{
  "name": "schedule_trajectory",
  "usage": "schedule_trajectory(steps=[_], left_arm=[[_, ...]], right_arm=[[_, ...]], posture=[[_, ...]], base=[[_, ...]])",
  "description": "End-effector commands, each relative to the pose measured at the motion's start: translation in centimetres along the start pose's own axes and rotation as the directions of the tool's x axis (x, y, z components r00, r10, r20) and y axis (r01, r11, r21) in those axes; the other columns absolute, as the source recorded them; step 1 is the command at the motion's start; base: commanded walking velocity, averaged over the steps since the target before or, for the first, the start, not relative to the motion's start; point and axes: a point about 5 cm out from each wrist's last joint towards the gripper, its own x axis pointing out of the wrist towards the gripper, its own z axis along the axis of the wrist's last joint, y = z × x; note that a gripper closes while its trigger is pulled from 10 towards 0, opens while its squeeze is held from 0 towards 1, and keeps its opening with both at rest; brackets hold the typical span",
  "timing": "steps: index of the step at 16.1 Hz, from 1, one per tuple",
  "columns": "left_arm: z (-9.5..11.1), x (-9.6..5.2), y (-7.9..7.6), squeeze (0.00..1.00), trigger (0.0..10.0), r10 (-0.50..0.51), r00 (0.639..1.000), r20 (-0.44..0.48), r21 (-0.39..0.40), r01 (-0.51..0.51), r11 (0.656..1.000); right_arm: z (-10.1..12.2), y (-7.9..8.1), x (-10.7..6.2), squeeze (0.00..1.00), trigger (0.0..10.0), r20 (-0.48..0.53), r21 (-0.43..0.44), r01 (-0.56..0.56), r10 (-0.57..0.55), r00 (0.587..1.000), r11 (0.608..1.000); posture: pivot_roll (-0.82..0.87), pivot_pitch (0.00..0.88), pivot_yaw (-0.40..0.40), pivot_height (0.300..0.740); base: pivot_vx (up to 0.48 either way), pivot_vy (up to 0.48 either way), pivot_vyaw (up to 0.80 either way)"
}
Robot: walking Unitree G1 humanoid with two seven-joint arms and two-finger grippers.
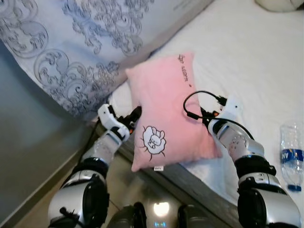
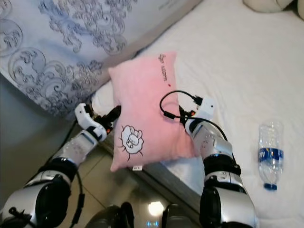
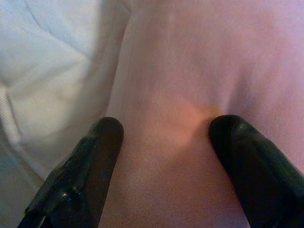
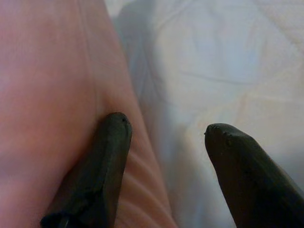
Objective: Clean up the room
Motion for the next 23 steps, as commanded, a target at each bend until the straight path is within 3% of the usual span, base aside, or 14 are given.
schedule_trajectory(steps=[1,4,7,8,9,10,15,18,23], left_arm=[[-1.2,0.2,-0.3,0.0,10.0,-0.008,0.999,-0.035,-0.014,0.007,1.0],[-2.2,0.7,-1.3,0.0,10.0,-0.052,0.997,-0.052,-0.032,0.05,0.998],[-3.1,1.4,-3.0,0.0,10.0,-0.146,0.985,-0.094,0.016,0.148,0.989],[-3.3,1.4,-3.1,0.0,0.0,-0.15,0.984,-0.094,0.017,0.152,0.988],[-3.5,1.5,-3.4,0.0,0.0,-0.171,0.98,-0.098,0.016,0.173,0.985],[-3.8,1.5,-3.7,0.0,0.0,-0.19,0.976,-0.108,0.023,0.194,0.981],[-4.5,1.4,-4.2,0.0,0.0,-0.253,0.959,-0.126,0.03,0.258,0.966],[-4.2,1.5,-4.9,0.0,0.0,-0.318,0.945,-0.077,-0.032,0.317,0.948],[-4.1,1.5,-5.1,0.0,0.0,-0.358,0.93,-0.082,-0.024,0.358,0.934]], right_arm=[[-0.9,1.2,0.4,0.0,10.0,-0.037,0.016,-0.037,0.037,0.999,0.999],[-2.1,0.9,0.4,0.0,10.0,-0.073,0.031,-0.02,0.022,0.997,0.999],[-2.3,-0.6,-0.1,0.0,10.0,-0.076,0.018,0.019,-0.018,0.997,1.0],[-2.3,-1.0,-0.3,0.0,10.0,-0.073,0.008,0.031,-0.03,0.997,0.999],[-2.5,-1.2,-0.5,0.0,4.1,-0.069,-0.017,0.041,-0.042,0.997,0.999],[-2.6,-1.3,-0.7,0.0,0.0,-0.061,-0.027,0.045,-0.047,0.997,0.999],[-3.5,-0.9,-1.4,0.0,0.0,-0.064,0.005,0.023,-0.023,0.998,1.0],[-4.0,-0.7,-1.8,0.0,0.0,-0.073,0.058,0.013,-0.009,0.997,0.998],[-4.2,0.0,-1.7,0.0,0.0,-0.087,0.052,-0.041,0.046,0.995,0.998]], posture=[[-0.23,0.226,0.079,0.74],[-0.23,0.227,0.079,0.74],[-0.24,0.231,0.082,0.74],[-0.25,0.231,0.083,0.74],[-0.25,0.236,0.089,0.74],[-0.25,0.236,0.091,0.74],[-0.23,0.244,0.114,0.74],[-0.23,0.245,0.121,0.74],[-0.22,0.239,0.123,0.74]], base=[[0.0,0.0,0.0],[0.0,0.0,0.0],[0.0,0.0,0.0],[0.0,0.0,0.0],[0.0,0.0,0.0],[0.0,0.0,0.0],[0.0,0.0,0.0],[0.0,0.0,0.0],[0.0,0.0,0.0]])
